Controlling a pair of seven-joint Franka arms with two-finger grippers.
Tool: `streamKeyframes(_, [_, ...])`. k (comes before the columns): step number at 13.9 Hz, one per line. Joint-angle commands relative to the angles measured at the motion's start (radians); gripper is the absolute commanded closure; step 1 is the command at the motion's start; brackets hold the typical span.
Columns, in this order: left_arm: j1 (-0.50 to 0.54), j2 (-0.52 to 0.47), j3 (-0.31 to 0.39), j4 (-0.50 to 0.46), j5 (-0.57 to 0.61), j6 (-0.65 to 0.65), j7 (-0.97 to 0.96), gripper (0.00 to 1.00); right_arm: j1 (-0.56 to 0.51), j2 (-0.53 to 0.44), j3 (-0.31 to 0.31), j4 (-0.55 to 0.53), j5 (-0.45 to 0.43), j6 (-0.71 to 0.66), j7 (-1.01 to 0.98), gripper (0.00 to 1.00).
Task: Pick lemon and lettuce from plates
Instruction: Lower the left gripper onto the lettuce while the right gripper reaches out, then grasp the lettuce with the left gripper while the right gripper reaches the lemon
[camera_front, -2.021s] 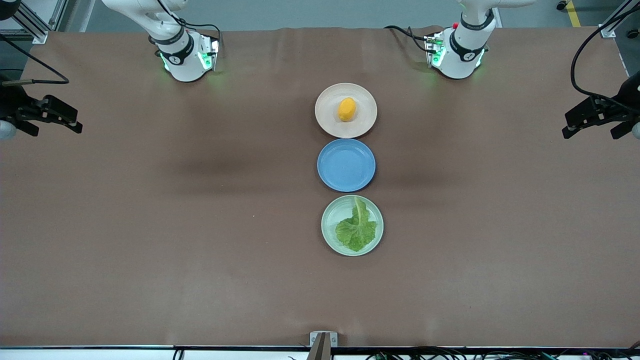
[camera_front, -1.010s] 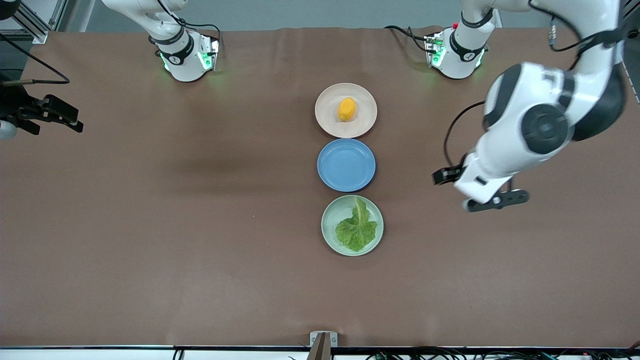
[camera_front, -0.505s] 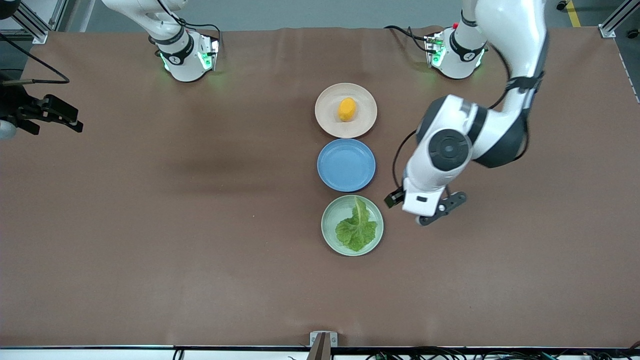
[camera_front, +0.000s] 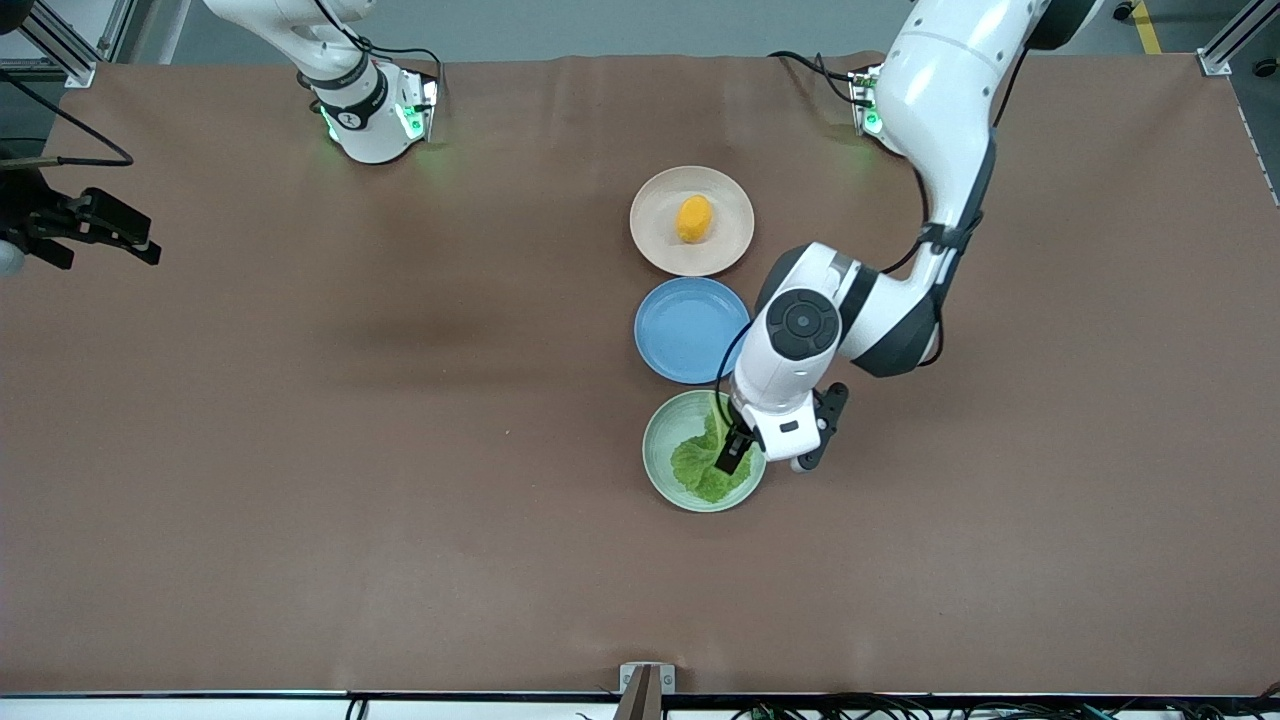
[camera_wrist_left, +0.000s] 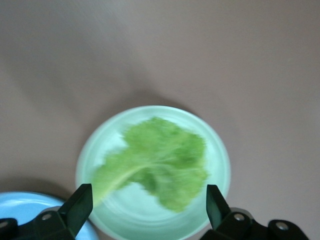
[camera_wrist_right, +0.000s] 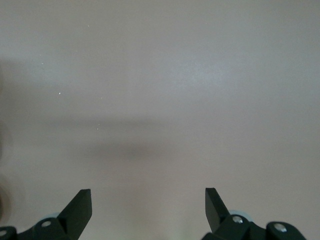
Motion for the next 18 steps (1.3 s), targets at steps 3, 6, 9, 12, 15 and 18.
streamKeyframes(3, [-0.019, 0.09, -0.003, 0.041, -0.02, 0.117, -0.107, 0.0, 0.0, 0.09, 0.0, 0.019, 0.002, 0.002, 0.002, 0.0])
streamKeyframes(6, [-0.029, 0.118, -0.014, 0.035, -0.025, 0.117, -0.107, 0.0, 0.029, 0.09, 0.005, 0.018, 0.016, -0.049, 0.023, 0.0])
streamKeyframes(9, [-0.035, 0.133, -0.014, 0.034, -0.03, 0.117, -0.107, 0.01, 0.105, 0.064, 0.005, -0.031, 0.061, -0.051, 0.222, 0.0])
streamKeyframes(12, [-0.046, 0.145, -0.014, 0.034, -0.043, 0.117, -0.107, 0.1, 0.242, 0.035, 0.006, -0.071, 0.068, -0.041, 0.44, 0.0])
streamKeyframes(15, [-0.049, 0.151, -0.014, 0.034, -0.043, 0.117, -0.108, 0.16, 0.398, 0.029, 0.006, -0.1, 0.09, 0.001, 0.716, 0.0])
streamKeyframes(18, [-0.05, 0.158, -0.014, 0.034, -0.043, 0.117, -0.108, 0.28, 0.582, 0.03, 0.006, -0.175, 0.09, 0.118, 0.98, 0.0])
